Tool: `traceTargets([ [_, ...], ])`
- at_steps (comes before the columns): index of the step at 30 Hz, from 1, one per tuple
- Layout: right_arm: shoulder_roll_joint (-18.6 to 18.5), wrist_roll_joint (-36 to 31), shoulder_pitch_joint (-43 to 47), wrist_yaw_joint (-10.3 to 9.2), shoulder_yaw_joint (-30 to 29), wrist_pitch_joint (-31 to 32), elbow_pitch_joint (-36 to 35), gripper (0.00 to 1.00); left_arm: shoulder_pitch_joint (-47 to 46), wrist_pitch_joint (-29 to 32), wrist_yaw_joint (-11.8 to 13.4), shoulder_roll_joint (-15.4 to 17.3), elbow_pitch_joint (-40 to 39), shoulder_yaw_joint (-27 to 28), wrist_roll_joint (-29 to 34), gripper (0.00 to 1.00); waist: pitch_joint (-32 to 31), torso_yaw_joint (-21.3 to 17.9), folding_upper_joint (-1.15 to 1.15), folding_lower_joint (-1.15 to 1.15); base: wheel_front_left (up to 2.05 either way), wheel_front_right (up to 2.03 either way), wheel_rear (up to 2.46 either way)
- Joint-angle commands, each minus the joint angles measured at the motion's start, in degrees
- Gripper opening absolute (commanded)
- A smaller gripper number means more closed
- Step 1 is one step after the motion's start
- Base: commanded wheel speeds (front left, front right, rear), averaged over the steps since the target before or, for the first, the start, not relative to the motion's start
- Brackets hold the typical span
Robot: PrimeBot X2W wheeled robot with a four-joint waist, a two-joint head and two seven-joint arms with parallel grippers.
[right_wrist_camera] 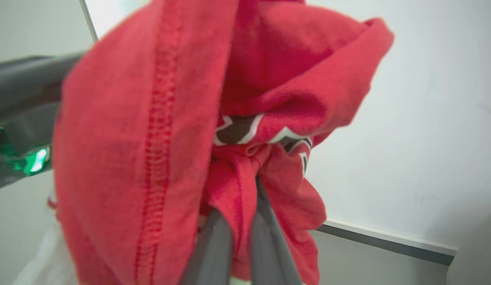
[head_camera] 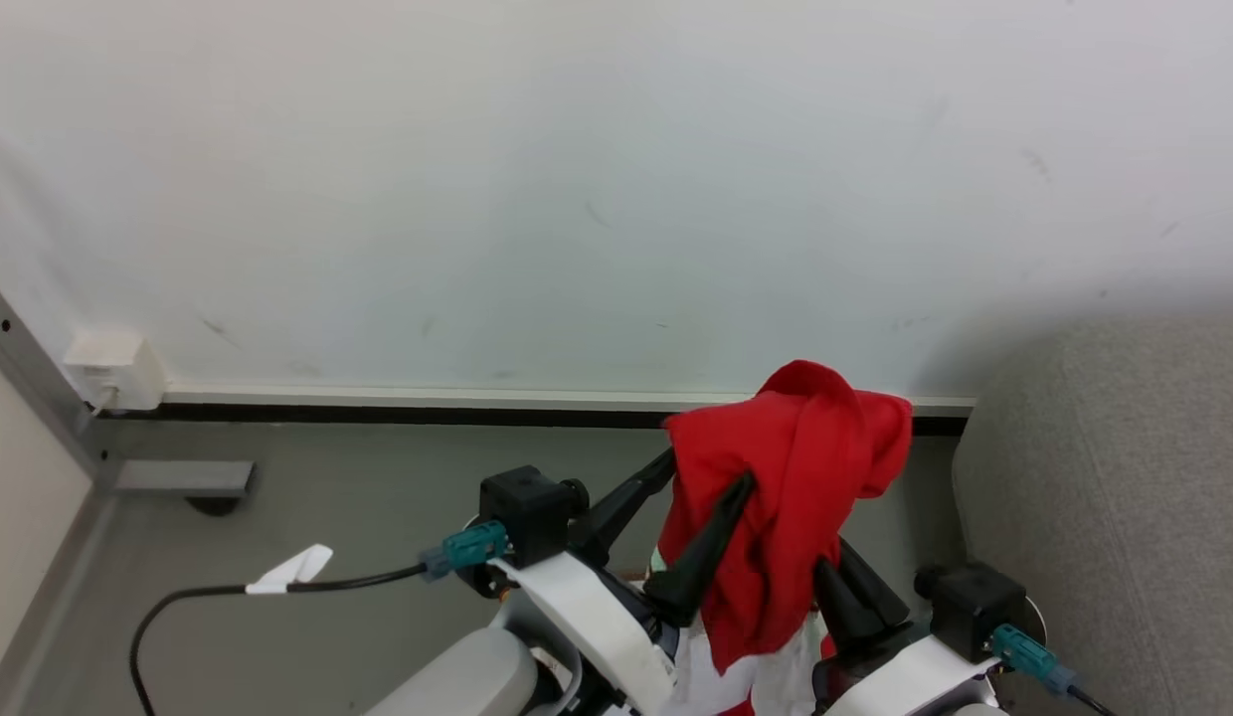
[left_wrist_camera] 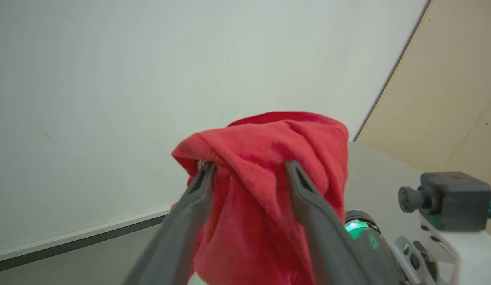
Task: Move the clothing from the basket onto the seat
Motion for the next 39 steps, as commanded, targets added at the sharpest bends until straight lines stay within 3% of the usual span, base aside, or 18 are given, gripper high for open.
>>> traceTargets([
  [1, -0.14, 0.43, 0.6, -0.12, -0.45, -0.03, -1.04, 0.0, 0.6, -0.28, -0.29, 0.38, -0.21, 0.11, -0.2, 1.0, 0.27, -1.26, 0.0, 0.0, 0.0, 0.0, 0.0],
  [14, -1.59, -0.48, 1.05, -0.12, -5.82, -0.03, -7.68, 0.0, 1.03, -1.24, -0.27, 1.73, -2.17, -0.52, 1.68, 1.0, 2.04, -12.17, 0.0, 0.0, 0.0, 0.0, 0.0],
  [18, -2.27, -1.2, 2.45, -0.12, -10.64, -0.03, -11.38, 0.0, 1.1, -2.07, -0.55, 2.82, -2.81, -1.35, 3.61, 1.0, 3.09, -18.24, 0.0, 0.0, 0.0, 0.0, 0.0],
  [24, -2.58, -2.5, 5.15, -0.12, -16.0, -0.03, -16.29, 0.0, 1.0, -2.54, -0.59, 3.55, -3.7, -2.11, 5.92, 1.0, 4.44, -24.29, 0.0, 0.0, 0.0, 0.0, 0.0],
  [28, -2.46, -2.79, 7.16, -0.12, -18.87, -0.03, -19.2, 0.0, 0.4, -2.73, -0.63, 4.13, -4.13, -3.21, 7.9, 1.0, 5.24, -26.87, 0.0, 0.0, 0.0, 0.0, 0.0],
  [39, -1.71, -4.04, 9.69, -0.12, -22.63, -0.03, -24.13, 0.0, 0.2, -2.88, -0.55, 4.76, -4.07, -5.05, 10.18, 1.0, 6.61, -29.06, 0.0, 0.0, 0.0, 0.0, 0.0],
])
